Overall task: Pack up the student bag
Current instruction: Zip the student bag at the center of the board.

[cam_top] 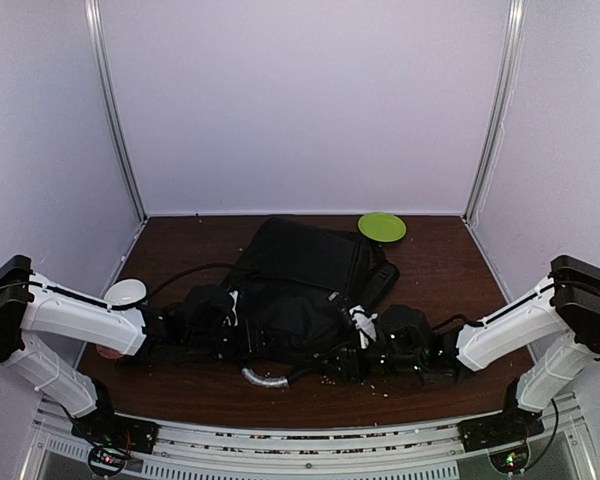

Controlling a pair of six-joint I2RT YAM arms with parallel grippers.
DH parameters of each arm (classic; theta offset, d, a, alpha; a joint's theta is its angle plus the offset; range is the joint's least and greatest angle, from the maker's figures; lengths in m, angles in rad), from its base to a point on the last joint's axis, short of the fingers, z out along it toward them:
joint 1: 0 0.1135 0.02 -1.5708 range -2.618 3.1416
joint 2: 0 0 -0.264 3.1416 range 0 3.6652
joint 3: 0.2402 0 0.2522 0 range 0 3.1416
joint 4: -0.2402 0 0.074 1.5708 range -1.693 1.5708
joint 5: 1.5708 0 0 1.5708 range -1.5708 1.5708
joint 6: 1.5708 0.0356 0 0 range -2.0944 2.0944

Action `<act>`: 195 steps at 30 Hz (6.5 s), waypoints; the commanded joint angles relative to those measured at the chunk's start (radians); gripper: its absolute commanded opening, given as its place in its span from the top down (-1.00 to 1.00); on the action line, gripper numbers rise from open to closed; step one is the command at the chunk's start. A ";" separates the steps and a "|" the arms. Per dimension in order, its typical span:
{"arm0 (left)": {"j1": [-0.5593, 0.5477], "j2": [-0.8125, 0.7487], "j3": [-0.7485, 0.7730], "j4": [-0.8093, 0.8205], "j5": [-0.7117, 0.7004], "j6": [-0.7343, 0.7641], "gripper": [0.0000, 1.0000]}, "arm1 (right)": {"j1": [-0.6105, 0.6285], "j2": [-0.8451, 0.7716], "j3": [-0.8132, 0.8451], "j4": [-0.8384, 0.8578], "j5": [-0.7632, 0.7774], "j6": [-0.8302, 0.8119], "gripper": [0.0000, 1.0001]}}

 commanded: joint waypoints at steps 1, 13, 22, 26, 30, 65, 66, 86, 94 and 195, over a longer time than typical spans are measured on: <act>0.006 0.003 0.021 -0.005 -0.011 0.023 -0.10 | -0.008 0.028 0.012 0.047 -0.047 -0.002 -0.04; 0.006 0.008 0.028 -0.012 -0.012 0.023 -0.10 | -0.009 0.074 0.054 -0.007 -0.094 -0.008 0.01; 0.006 0.011 0.028 -0.013 -0.010 0.027 -0.09 | -0.009 0.071 0.038 -0.018 -0.096 -0.004 0.19; 0.006 0.016 0.031 -0.008 -0.008 0.026 -0.09 | -0.009 0.070 0.037 -0.027 -0.096 -0.003 0.26; 0.006 0.015 0.030 -0.007 -0.007 0.026 -0.09 | -0.009 0.061 0.030 -0.040 -0.094 -0.005 0.31; 0.006 0.018 0.029 -0.004 -0.008 0.024 -0.02 | 0.051 -0.023 0.083 -0.257 0.037 -0.054 1.00; 0.006 0.018 0.026 -0.001 -0.008 0.025 -0.02 | 0.061 -0.027 0.102 -0.286 0.065 -0.057 1.00; -0.060 -0.040 0.039 0.000 -0.009 -0.076 -0.70 | 0.140 -0.099 0.160 -0.453 0.248 -0.035 1.00; -0.095 -0.011 0.067 0.002 -0.034 -0.117 -0.81 | 0.173 -0.095 0.196 -0.484 0.279 -0.035 1.00; -0.049 0.082 0.041 -0.007 -0.045 -0.194 1.00 | 0.108 -0.143 -0.025 -0.069 0.173 0.144 0.36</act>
